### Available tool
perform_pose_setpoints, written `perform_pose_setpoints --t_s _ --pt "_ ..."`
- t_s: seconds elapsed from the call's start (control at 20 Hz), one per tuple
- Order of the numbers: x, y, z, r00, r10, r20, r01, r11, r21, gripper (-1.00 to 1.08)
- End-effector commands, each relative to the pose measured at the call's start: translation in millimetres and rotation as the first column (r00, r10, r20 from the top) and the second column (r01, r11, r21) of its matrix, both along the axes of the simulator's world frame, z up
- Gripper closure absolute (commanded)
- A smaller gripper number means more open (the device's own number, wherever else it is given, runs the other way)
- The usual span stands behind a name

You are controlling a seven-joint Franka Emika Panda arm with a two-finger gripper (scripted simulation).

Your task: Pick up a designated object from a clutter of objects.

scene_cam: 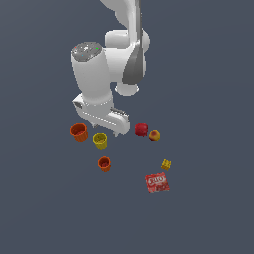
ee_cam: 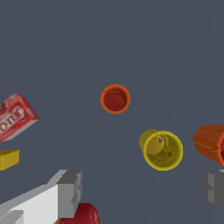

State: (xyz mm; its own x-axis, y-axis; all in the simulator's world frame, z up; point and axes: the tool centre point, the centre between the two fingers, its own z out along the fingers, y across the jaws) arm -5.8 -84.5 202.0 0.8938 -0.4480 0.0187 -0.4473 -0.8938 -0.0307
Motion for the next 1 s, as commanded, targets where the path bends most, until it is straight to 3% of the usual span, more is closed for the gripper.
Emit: perform_pose_setpoints --t_s 0.0,0.45,0.95 --pt "-8 -13 -27 0.997 -0.079 -0.008 0.079 0.997 -0.001 -0.92" --pt "-37 -42 -89 0.963 -0.268 -0.026 0.268 0.963 -0.013 -0.92" --pt "-47 -50 -105 0.948 -0.316 -0.031 0.315 0.949 -0.019 -0.92"
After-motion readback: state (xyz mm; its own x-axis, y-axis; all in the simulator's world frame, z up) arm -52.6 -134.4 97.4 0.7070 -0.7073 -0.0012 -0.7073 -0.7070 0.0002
